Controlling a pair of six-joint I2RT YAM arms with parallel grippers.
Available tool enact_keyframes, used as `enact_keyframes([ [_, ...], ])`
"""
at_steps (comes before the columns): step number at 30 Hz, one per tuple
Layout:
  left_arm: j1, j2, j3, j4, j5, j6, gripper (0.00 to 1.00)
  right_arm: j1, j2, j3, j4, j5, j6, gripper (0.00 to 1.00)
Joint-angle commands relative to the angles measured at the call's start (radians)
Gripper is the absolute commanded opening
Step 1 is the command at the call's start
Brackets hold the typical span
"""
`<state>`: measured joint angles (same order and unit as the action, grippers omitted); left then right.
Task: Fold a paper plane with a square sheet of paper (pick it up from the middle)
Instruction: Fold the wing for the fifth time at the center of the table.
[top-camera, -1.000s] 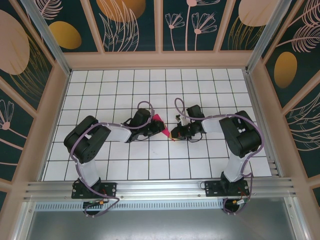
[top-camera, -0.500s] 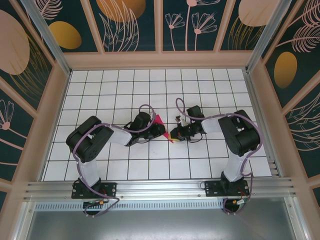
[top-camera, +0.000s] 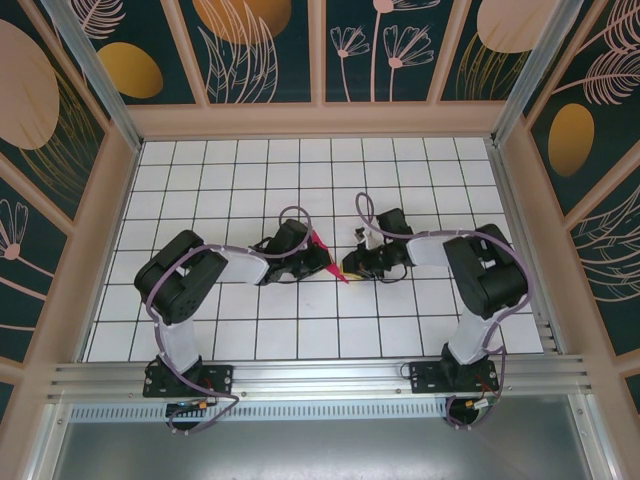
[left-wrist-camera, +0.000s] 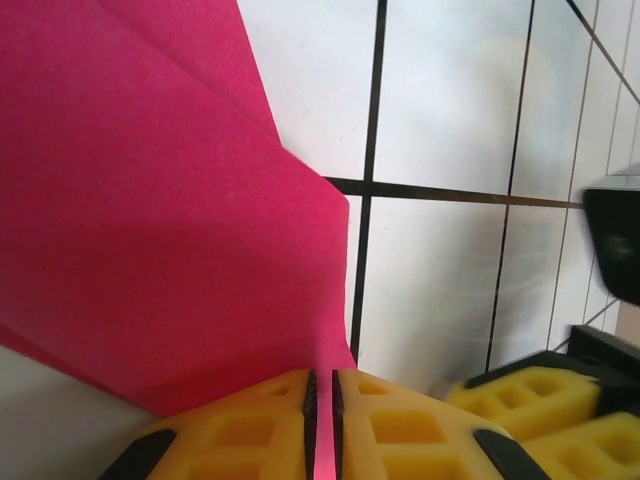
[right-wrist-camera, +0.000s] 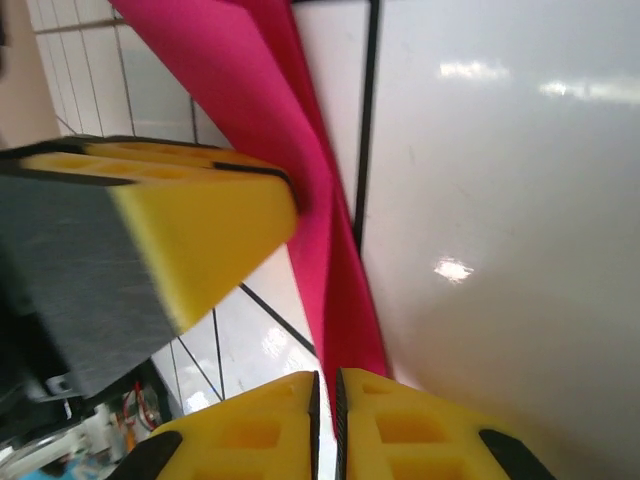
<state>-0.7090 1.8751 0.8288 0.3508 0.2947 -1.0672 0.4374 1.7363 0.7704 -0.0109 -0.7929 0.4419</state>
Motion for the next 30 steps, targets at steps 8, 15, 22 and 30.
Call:
enact_keyframes([
  [8,0.003,0.105,0.036,-0.192,-0.134,-0.008,0.17,0.122,-0.039,0.056,-0.116,0.156,-0.134,0.08],
  [15,0.003,0.104,0.037,-0.205,-0.138,-0.007,0.17,0.139,0.04,0.11,-0.134,0.189,-0.127,0.07],
  [22,0.002,0.105,0.038,-0.229,-0.158,-0.005,0.17,0.123,0.059,0.094,-0.169,0.217,-0.15,0.06],
  [30,0.003,0.113,0.046,-0.252,-0.175,-0.004,0.17,0.116,0.05,0.05,-0.185,0.221,-0.163,0.06],
])
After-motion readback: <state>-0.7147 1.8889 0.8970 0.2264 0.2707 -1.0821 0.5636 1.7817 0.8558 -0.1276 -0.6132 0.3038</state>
